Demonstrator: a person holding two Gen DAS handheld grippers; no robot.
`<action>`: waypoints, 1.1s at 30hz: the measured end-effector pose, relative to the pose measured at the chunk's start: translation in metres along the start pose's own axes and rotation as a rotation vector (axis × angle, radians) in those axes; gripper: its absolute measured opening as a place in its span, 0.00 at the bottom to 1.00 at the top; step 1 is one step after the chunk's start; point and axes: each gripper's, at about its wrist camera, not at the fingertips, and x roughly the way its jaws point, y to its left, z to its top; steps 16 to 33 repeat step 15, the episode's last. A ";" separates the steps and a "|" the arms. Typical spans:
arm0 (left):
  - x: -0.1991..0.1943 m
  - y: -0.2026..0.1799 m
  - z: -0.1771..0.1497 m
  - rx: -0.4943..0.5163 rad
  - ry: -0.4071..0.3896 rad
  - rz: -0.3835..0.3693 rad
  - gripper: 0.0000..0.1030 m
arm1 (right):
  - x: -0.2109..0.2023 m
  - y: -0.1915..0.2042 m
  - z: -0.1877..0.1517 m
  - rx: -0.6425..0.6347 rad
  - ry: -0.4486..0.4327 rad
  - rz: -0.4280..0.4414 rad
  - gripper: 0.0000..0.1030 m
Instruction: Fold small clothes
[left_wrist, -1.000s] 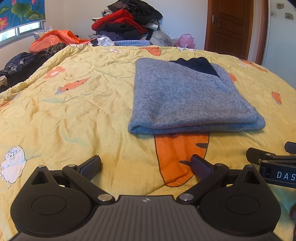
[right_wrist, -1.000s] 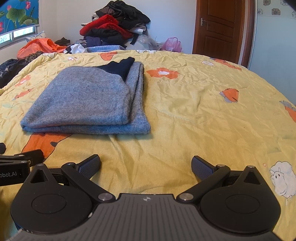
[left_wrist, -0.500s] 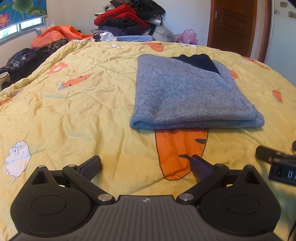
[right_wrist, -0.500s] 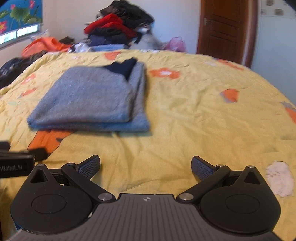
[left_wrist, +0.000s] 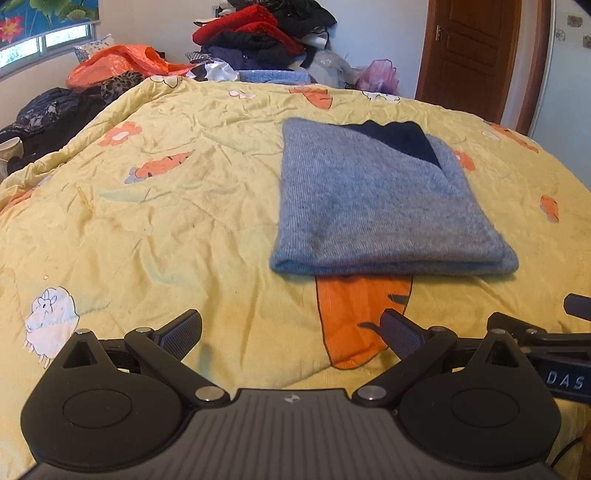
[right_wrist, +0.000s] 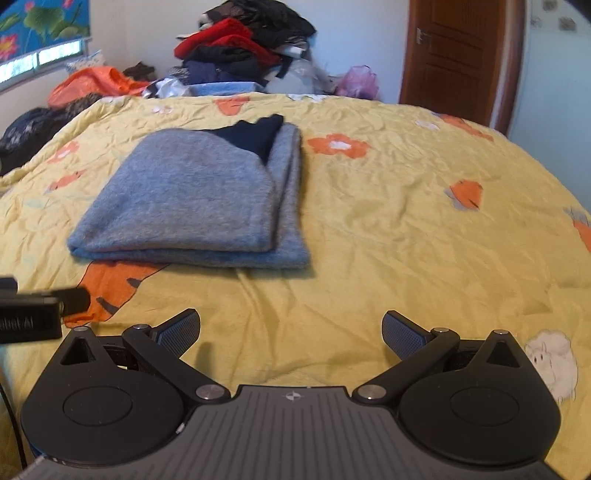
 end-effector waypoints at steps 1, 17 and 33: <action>-0.002 -0.001 0.001 0.006 -0.012 0.008 1.00 | -0.001 0.004 0.001 -0.016 -0.007 -0.002 1.00; -0.005 0.004 0.002 0.038 0.012 -0.054 1.00 | 0.013 0.004 0.014 0.059 0.041 0.049 1.00; -0.005 0.004 0.002 0.038 0.012 -0.054 1.00 | 0.013 0.004 0.014 0.059 0.041 0.049 1.00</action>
